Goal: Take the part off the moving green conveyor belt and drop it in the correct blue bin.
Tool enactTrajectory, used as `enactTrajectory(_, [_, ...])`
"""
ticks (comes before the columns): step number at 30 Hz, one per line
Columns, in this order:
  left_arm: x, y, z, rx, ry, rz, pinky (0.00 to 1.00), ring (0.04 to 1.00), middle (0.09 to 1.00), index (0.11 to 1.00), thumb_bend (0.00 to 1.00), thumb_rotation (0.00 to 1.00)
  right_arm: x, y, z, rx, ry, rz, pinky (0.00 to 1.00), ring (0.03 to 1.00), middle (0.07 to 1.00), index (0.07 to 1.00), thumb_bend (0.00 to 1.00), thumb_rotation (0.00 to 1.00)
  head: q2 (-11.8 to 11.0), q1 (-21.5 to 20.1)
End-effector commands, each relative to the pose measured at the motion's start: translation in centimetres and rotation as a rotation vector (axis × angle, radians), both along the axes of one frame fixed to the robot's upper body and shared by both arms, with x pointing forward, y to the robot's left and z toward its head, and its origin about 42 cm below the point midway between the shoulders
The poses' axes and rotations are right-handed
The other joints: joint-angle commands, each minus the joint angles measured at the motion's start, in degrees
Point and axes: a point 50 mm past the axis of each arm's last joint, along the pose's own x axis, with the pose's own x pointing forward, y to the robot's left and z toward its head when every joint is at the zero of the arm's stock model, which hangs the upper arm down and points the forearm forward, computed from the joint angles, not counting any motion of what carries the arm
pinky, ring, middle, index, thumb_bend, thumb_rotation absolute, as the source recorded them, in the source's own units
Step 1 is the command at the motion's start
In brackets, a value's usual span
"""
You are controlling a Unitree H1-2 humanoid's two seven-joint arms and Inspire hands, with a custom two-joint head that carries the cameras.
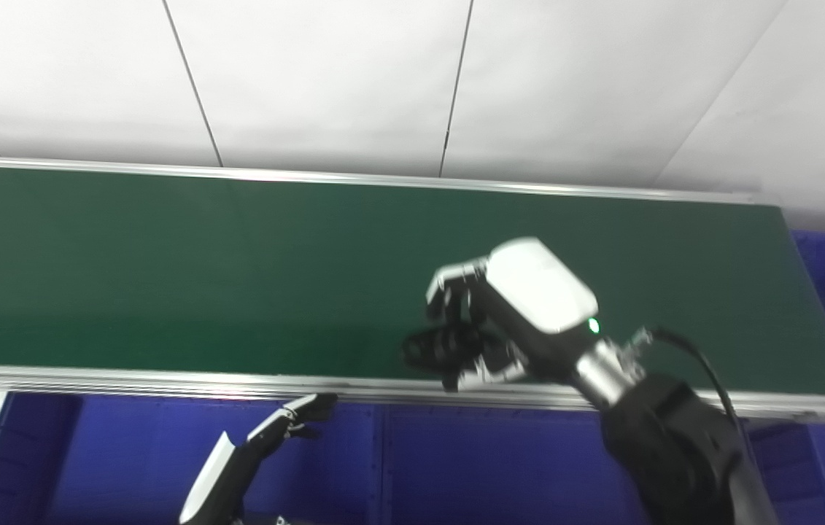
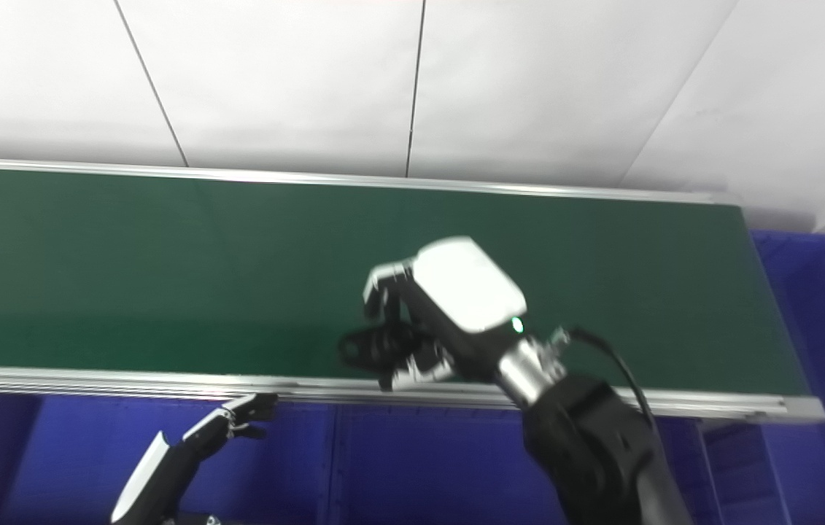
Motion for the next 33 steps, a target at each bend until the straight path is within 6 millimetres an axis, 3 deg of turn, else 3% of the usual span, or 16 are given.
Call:
enactTrajectory(1, [-0.1, 0.2, 1.1, -0.042, -0.036, -0.005, 0.70, 0.786, 0.828, 0.822, 0.77, 0.29, -1.5, -0.1, 0.8, 0.094, -0.049, -0.043, 0.22, 0.385, 0.468, 0.522, 0.51, 0.00, 0.0, 0.0])
enactTrajectory(4, [0.0, 0.5, 1.4, -0.048, -0.032, -0.004, 0.70, 0.779, 0.823, 0.821, 0.76, 0.29, -3.9, -0.5, -0.7, 0.157, 0.005, -0.121, 0.21, 0.440, 0.478, 0.495, 0.52, 0.00, 0.8, -0.7])
enactTrajectory(6, [0.0, 0.8, 1.6, -0.051, -0.029, -0.008, 0.70, 0.775, 0.820, 0.818, 0.76, 0.28, -5.6, -0.6, -1.8, 0.193, 0.043, -0.182, 0.20, 0.444, 0.432, 0.510, 0.52, 0.00, 1.4, -1.0])
enactTrajectory(8, [0.1, 1.0, 1.8, -0.053, -0.027, -0.012, 0.70, 0.778, 0.822, 0.821, 0.75, 0.29, -6.9, -0.6, -2.7, 0.213, 0.070, -0.225, 0.20, 0.354, 0.444, 0.537, 0.51, 0.00, 1.8, -1.7])
enactTrajectory(13, [0.3, 1.6, 2.2, -0.069, -0.021, -0.019, 0.69, 0.779, 0.819, 0.819, 0.74, 0.28, -9.6, -0.8, -5.2, 0.210, 0.115, -0.280, 0.20, 0.384, 0.501, 0.490, 0.51, 0.00, 2.9, -2.9])
enactTrajectory(15, [0.4, 1.7, 2.3, -0.073, -0.021, -0.022, 0.67, 0.767, 0.819, 0.819, 0.73, 0.27, -10.1, -1.0, -6.2, 0.194, 0.136, -0.291, 0.22, 0.343, 0.471, 0.533, 0.51, 0.00, 3.2, -3.1])
enactTrajectory(16, [0.5, 1.8, 2.4, -0.069, -0.024, -0.024, 0.66, 0.768, 0.821, 0.821, 0.73, 0.28, -10.3, -1.1, -6.9, 0.180, 0.148, -0.295, 0.23, 0.394, 0.448, 0.527, 0.51, 0.00, 3.2, -3.1])
enactTrajectory(17, [0.5, 1.9, 2.4, -0.070, -0.024, -0.025, 0.66, 0.771, 0.823, 0.823, 0.73, 0.29, -10.5, -1.1, -7.5, 0.168, 0.160, -0.299, 0.22, 0.357, 0.449, 0.538, 0.51, 0.00, 3.5, -3.0])
enactTrajectory(20, [0.7, 2.1, 2.6, -0.076, -0.027, -0.024, 0.65, 0.773, 0.824, 0.821, 0.74, 0.30, -10.5, -1.2, -9.4, 0.135, 0.217, -0.313, 0.24, 0.430, 0.424, 0.524, 0.51, 0.00, 3.9, -3.5])
enactTrajectory(22, [0.8, 2.1, 2.6, -0.081, -0.026, -0.021, 0.66, 0.772, 0.821, 0.816, 0.74, 0.29, -10.4, -1.2, -10.4, 0.111, 0.251, -0.329, 0.24, 0.354, 0.445, 0.542, 0.51, 0.00, 3.9, -3.5])
enactTrajectory(27, [0.9, 2.3, 2.5, -0.101, -0.012, -0.024, 0.65, 0.776, 0.831, 0.814, 0.75, 0.30, -10.0, -0.8, -12.2, 0.037, 0.318, -0.325, 0.21, 0.399, 0.500, 0.489, 0.52, 0.00, 4.3, -4.0])
enactTrajectory(28, [1.0, 2.3, 2.4, -0.105, -0.010, -0.023, 0.65, 0.778, 0.831, 0.814, 0.74, 0.30, -9.9, -0.6, -12.2, 0.021, 0.331, -0.315, 0.25, 0.391, 0.500, 0.505, 0.51, 0.00, 4.2, -4.1])
enactTrajectory(29, [1.0, 2.3, 2.4, -0.105, -0.009, -0.022, 0.65, 0.781, 0.833, 0.814, 0.75, 0.31, -9.8, -0.5, -12.3, -0.004, 0.348, -0.304, 0.35, 0.402, 0.514, 0.517, 0.51, 0.00, 4.2, -4.1])
enactTrajectory(30, [1.0, 2.4, 2.4, -0.107, -0.008, -0.021, 0.65, 0.781, 0.834, 0.815, 0.75, 0.31, -9.7, -0.4, -12.4, -0.028, 0.361, -0.292, 0.37, 0.406, 0.519, 0.515, 0.51, 0.00, 4.3, -4.0])
enactTrajectory(32, [1.0, 2.4, 2.4, -0.111, -0.007, -0.022, 0.64, 0.776, 0.833, 0.814, 0.75, 0.31, -9.6, -0.3, -12.5, -0.067, 0.398, -0.272, 0.52, 0.607, 0.680, 0.502, 0.51, 0.10, 4.2, -3.9])
enactTrajectory(33, [1.1, 2.4, 2.4, -0.112, -0.007, -0.023, 0.65, 0.779, 0.832, 0.814, 0.75, 0.31, -9.5, -0.3, -12.6, -0.107, 0.419, -0.248, 0.65, 0.711, 0.756, 0.654, 0.55, 0.23, 4.2, -3.9])
